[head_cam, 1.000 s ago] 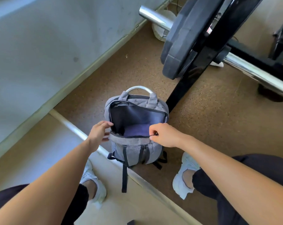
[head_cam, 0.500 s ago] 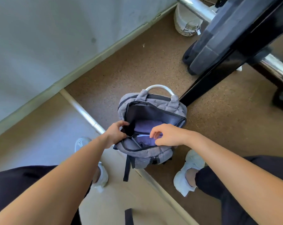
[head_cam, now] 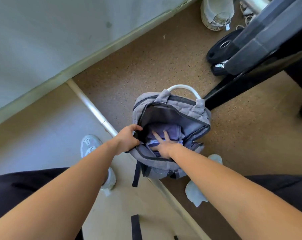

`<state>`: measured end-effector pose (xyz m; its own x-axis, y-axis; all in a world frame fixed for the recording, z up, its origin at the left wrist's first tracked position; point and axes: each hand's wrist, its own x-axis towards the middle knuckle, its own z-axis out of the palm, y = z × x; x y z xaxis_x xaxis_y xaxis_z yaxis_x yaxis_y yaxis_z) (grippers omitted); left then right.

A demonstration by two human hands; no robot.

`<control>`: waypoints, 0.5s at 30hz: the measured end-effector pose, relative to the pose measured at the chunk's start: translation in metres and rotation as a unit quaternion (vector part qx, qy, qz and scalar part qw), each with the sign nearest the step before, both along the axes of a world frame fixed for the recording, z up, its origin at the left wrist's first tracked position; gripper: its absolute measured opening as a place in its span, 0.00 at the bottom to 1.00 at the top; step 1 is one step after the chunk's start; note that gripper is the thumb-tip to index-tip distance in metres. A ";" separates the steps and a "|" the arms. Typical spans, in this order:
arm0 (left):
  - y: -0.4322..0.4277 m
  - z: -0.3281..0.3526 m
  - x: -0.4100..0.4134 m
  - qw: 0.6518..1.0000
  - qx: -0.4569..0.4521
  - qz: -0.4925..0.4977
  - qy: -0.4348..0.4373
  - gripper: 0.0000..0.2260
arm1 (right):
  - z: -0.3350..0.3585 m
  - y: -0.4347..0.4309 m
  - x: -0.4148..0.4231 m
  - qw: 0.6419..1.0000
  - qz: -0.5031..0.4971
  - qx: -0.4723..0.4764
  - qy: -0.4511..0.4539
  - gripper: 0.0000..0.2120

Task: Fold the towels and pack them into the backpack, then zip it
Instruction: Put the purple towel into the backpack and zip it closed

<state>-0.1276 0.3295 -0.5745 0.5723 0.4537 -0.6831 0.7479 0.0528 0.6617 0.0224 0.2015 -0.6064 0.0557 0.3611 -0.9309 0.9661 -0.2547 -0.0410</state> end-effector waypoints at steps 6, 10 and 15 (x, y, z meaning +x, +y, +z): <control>0.003 -0.001 -0.001 1.000 -0.003 -0.002 0.004 0.23 | 0.035 -0.004 0.007 0.995 -0.065 0.081 0.010 0.22; 0.000 0.002 0.000 0.999 -0.021 -0.032 0.017 0.22 | 0.014 -0.038 0.007 0.981 -0.193 -0.028 -0.002 0.32; -0.001 0.005 0.001 0.999 0.000 -0.045 0.026 0.23 | 0.003 -0.036 0.001 0.989 -0.146 -0.023 0.004 0.30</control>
<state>-0.1268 0.3287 -0.5691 0.5754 0.4014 -0.7126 0.7824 -0.0165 0.6226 0.0232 0.1653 -0.6034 0.1431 0.2881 -0.9468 0.8507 -0.5248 -0.0311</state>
